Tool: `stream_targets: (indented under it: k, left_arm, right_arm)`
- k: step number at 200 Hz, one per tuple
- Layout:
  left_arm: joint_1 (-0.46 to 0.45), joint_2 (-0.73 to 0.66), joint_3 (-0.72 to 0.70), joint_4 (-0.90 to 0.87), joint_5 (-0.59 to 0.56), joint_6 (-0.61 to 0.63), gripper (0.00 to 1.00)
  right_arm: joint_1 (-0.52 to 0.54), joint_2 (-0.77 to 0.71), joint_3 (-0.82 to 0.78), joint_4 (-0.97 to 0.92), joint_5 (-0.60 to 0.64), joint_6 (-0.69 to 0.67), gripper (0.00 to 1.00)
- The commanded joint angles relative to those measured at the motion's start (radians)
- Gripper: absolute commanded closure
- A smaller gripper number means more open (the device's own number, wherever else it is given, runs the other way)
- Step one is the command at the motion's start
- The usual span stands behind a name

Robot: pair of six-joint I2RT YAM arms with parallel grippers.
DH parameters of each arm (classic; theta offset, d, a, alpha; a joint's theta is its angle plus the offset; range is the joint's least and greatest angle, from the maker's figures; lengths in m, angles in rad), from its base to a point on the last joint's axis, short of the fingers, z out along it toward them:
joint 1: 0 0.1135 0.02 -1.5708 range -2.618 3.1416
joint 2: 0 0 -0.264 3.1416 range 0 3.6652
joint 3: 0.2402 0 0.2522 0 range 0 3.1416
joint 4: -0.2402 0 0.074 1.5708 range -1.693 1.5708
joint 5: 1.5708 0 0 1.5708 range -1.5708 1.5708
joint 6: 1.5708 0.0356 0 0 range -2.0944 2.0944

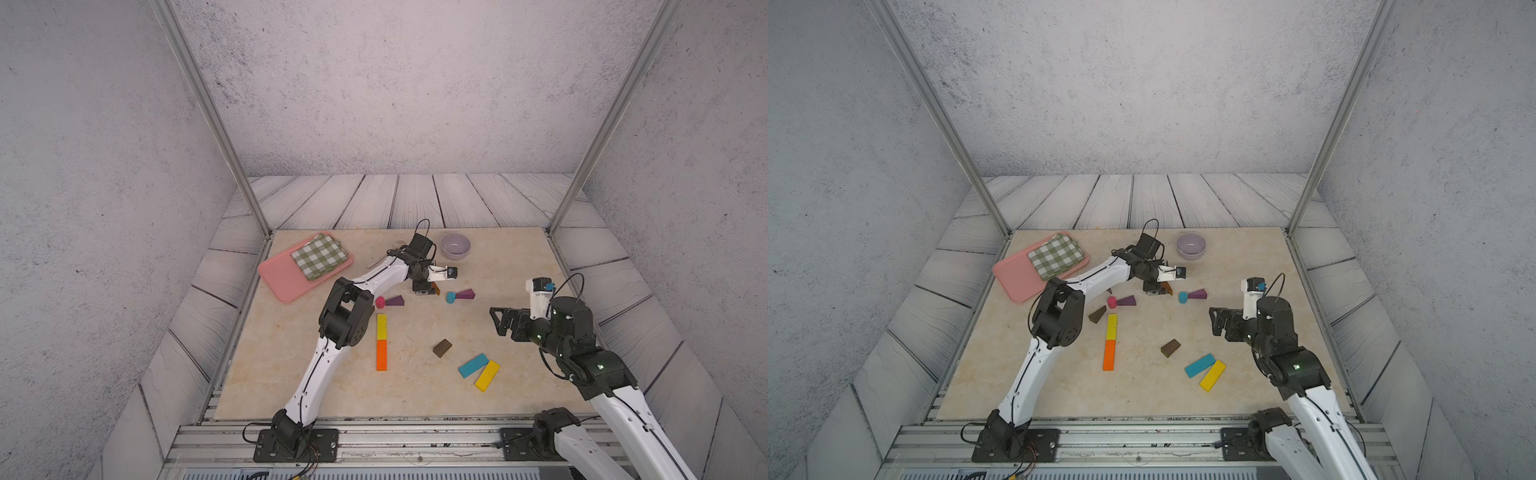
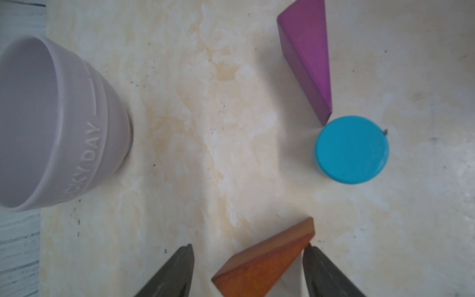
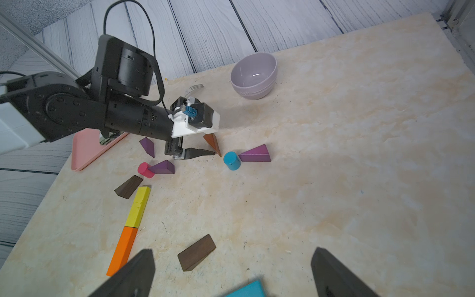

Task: Assemble a small pinwheel with building blocks
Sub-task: Assemble the building block at the center of the board.

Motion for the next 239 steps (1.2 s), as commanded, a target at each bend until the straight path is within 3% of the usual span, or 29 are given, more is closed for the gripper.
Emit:
stream_targets:
  k: [1,75,144,173,239]
  left_arm:
    - [0.006,0.012,0.009,-0.048,0.021,-0.010,0.29]
    - [0.005,0.011,0.003,-0.100,0.056,-0.031,0.43]
    - [-0.004,0.012,-0.011,-0.070,0.042,-0.041,0.40]
    - [-0.012,0.012,-0.003,-0.061,0.047,-0.043,0.47]
    - [-0.028,0.049,0.010,-0.050,0.053,-0.041,0.47]
  right_arm:
    - [0.000,0.010,0.015,-0.008,0.012,-0.012,0.01]
    - [0.001,0.010,0.009,-0.004,0.014,-0.008,0.01]
    - [0.000,0.004,0.002,-0.001,0.014,-0.007,0.01]
    - [0.000,0.004,0.000,0.000,0.011,-0.005,0.01]
    - [0.000,0.002,-0.003,0.002,0.010,-0.006,0.01]
